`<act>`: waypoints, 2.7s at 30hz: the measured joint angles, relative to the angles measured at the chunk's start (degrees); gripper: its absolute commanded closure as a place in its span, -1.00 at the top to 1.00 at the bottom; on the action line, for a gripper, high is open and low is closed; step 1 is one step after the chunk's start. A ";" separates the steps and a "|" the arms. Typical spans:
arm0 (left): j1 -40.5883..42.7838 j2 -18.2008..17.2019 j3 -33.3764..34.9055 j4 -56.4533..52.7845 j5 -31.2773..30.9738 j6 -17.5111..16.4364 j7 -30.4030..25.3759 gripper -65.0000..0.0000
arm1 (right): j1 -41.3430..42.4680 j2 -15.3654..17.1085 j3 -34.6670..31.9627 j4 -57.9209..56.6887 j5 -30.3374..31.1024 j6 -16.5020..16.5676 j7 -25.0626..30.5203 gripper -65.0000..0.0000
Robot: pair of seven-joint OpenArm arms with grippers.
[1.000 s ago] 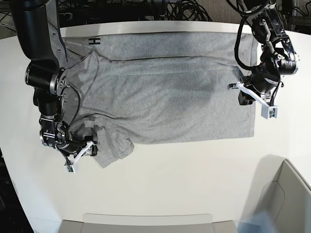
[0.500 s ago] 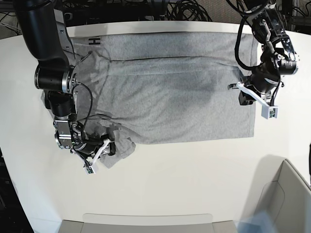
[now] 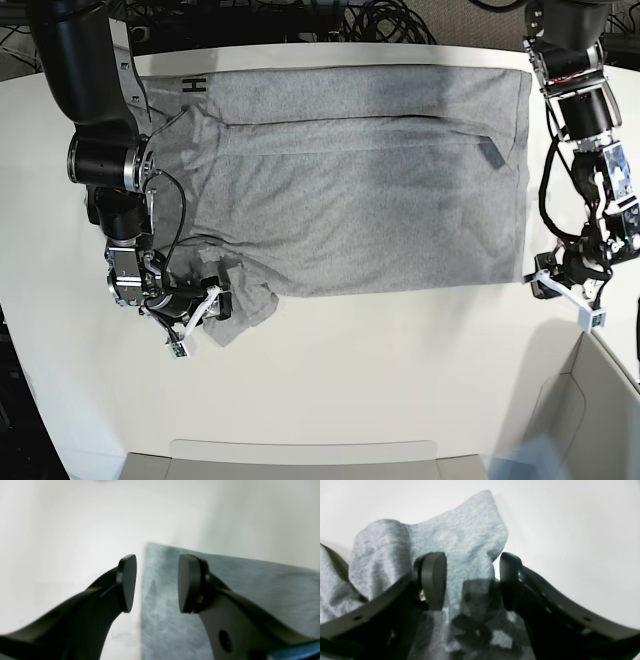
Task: Fold the T-shirt properly
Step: 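Grasp the sleeve with the right gripper and the hem corner with the left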
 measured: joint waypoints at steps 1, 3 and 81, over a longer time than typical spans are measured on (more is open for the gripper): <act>-0.63 -1.68 3.48 -3.30 -0.11 -1.79 -2.32 -0.14 | 0.02 -0.09 0.00 0.00 -0.02 0.00 -0.17 0.01; -1.86 -2.93 7.82 -9.68 -0.48 -5.27 -7.06 -0.14 | -0.02 -0.04 0.00 0.00 0.02 0.00 0.02 0.01; -19.39 -4.55 23.19 -55.52 -0.17 -22.80 -38.01 -0.08 | 0.02 -0.26 -0.15 0.22 -0.31 -0.02 -0.42 0.01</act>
